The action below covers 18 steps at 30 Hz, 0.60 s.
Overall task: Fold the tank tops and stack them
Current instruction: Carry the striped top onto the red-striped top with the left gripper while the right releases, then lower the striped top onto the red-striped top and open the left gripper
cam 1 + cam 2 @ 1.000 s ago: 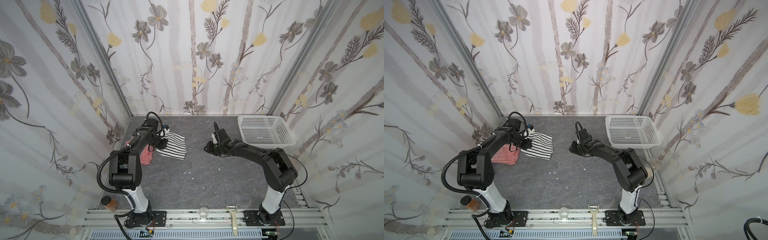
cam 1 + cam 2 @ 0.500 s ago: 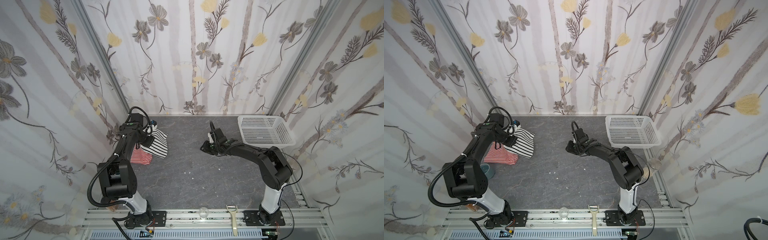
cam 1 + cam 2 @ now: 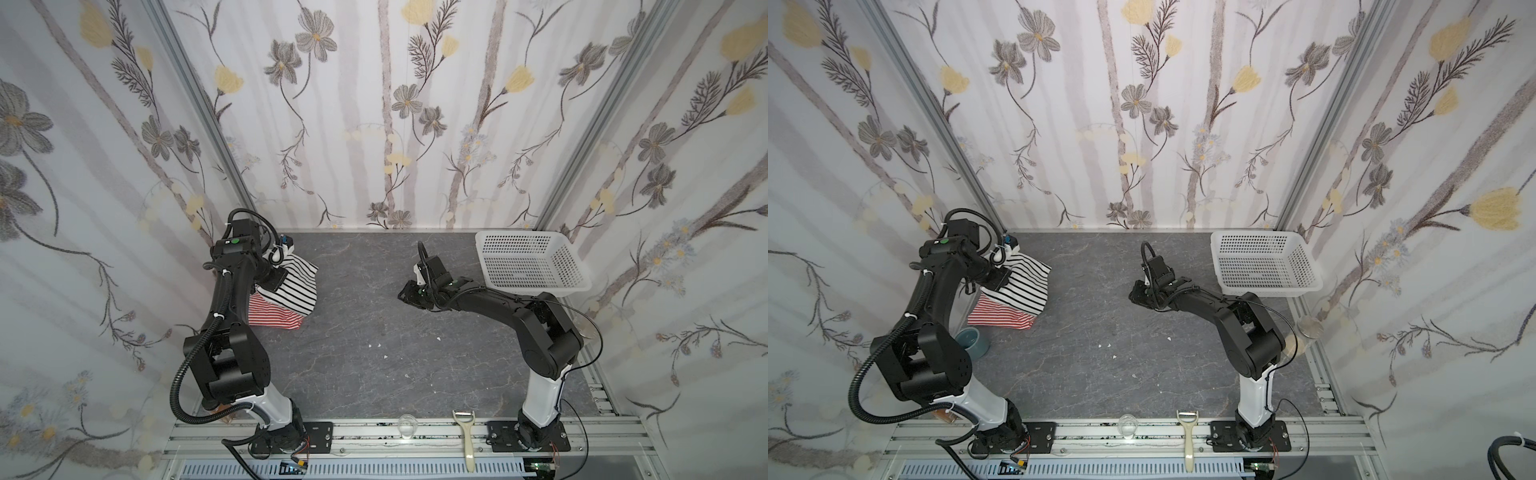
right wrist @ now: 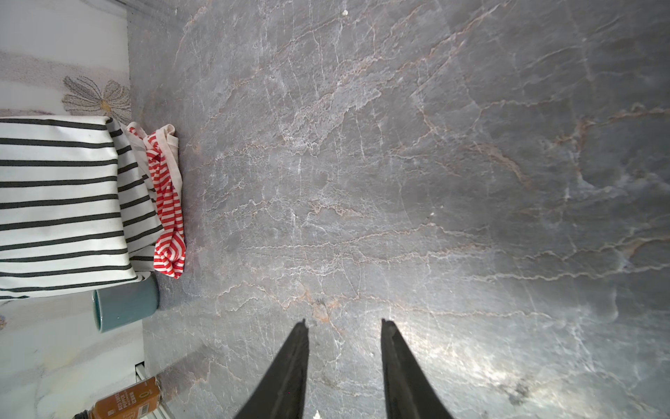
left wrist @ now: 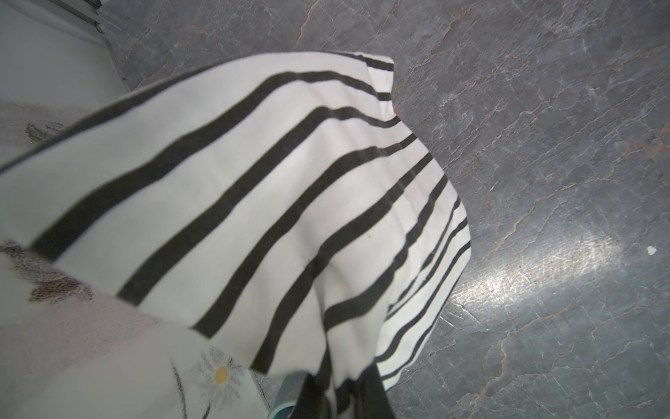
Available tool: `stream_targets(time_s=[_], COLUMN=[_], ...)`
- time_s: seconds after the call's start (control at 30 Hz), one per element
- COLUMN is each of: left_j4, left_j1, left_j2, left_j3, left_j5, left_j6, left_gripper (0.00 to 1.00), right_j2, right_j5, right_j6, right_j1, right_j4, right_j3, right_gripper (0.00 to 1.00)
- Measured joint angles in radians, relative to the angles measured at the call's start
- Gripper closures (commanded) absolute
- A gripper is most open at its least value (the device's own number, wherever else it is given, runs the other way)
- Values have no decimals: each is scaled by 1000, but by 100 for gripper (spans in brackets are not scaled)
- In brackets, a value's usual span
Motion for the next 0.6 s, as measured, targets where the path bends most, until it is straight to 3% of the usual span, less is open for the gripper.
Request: stream_targets(time_s=[0.23,0.6], left_j4=[-35,-42], left_j1=[94,221], left_j2=[43,264], left_j3=[19,104], left_j5=[18,65], left_j6=[76,132], left_gripper=[100,100], right_j2=[7,7], right_j5=[0,3], right_j6=[7,7], right_j1=[6,13], right_j4=[1,-6], right_j3=[15,18], right_gripper=[64,64])
